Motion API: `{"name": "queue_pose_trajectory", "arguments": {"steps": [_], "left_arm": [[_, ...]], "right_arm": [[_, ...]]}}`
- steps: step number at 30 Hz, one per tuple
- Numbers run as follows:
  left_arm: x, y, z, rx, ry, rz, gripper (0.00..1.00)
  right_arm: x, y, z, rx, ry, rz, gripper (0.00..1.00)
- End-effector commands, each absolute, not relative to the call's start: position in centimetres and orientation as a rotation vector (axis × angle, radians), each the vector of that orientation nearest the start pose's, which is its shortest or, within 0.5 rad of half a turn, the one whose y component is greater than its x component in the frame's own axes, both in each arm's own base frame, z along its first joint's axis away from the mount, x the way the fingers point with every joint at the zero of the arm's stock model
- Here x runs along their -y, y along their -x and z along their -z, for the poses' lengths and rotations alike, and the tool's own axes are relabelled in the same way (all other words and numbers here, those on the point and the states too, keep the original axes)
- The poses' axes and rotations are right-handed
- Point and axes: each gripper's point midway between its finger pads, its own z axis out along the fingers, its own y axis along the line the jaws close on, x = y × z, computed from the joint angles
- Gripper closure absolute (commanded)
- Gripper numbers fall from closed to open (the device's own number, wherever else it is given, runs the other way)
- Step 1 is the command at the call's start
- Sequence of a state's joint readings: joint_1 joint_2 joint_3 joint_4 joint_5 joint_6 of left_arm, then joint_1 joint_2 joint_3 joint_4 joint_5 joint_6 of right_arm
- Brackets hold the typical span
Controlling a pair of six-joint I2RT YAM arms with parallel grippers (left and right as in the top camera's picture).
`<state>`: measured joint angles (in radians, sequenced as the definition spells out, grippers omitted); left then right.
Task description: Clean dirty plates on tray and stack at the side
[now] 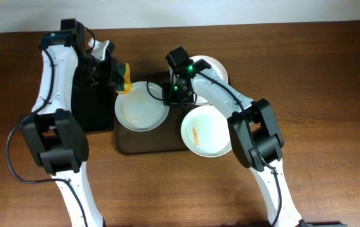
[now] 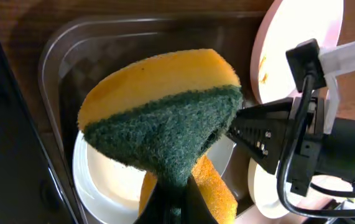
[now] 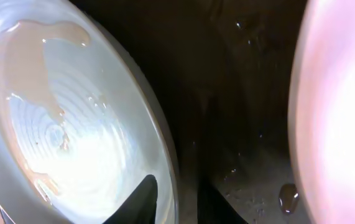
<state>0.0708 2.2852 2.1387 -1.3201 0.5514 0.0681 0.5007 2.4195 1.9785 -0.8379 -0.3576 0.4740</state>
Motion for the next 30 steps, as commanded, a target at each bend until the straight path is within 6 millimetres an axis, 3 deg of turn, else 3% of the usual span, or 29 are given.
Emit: {"name": "queue_pose_trajectory", "arguments": {"steps": [1, 3, 5, 8, 11, 15, 18, 20, 25, 30], "left_arm": [[5.6, -47.6, -11.7, -2.887, -0.049, 0.792, 0.99], [5.2, -47.6, -11.5, -2.896, -0.048, 0.761, 0.99], [5.2, -47.8, -11.5, -2.889, -0.049, 0.758, 0.99], [5.1, -48.3, -11.6, -2.870, -0.054, 0.751, 0.99], [4.7, -48.6, -11.4, -2.867, -0.056, 0.711, 0.99], [3.8, -49.5, -11.4, -2.842, -0.056, 0.657, 0.99], [2.1, -50.1, -11.5, -2.813, -0.011, 0.643, 0.99], [1.0, -50.5, -11.6, -2.798, 0.036, 0.635, 0.99], [-0.4, -50.7, -11.6, -2.786, 0.071, 0.627, 0.99], [-0.4, -50.7, -11.6, -2.785, 0.069, 0.627, 0.99]], "right_arm": [[-31.5, -43.2, -0.2, -3.000, 0.133, -0.678, 0.80], [-32.0, -42.9, -0.2, -2.999, 0.146, -0.682, 0.96], [-32.3, -43.0, -0.3, -2.991, 0.142, -0.688, 0.96], [-31.2, -43.7, -2.2, -2.970, 0.114, -0.682, 0.96], [-28.6, -44.7, -6.1, -2.898, 0.107, -0.542, 0.96], [-24.0, -44.8, -11.2, -2.814, 0.071, -0.227, 0.96], [-20.8, -44.5, -13.5, -2.767, 0.032, -0.017, 0.96], [-19.8, -44.2, -14.3, -2.746, 0.044, 0.072, 0.96], [-19.8, -43.5, -16.3, -2.609, 0.110, 0.355, 0.96], [-21.6, -42.4, -19.5, -2.361, 0.152, 0.628, 0.96]]}}
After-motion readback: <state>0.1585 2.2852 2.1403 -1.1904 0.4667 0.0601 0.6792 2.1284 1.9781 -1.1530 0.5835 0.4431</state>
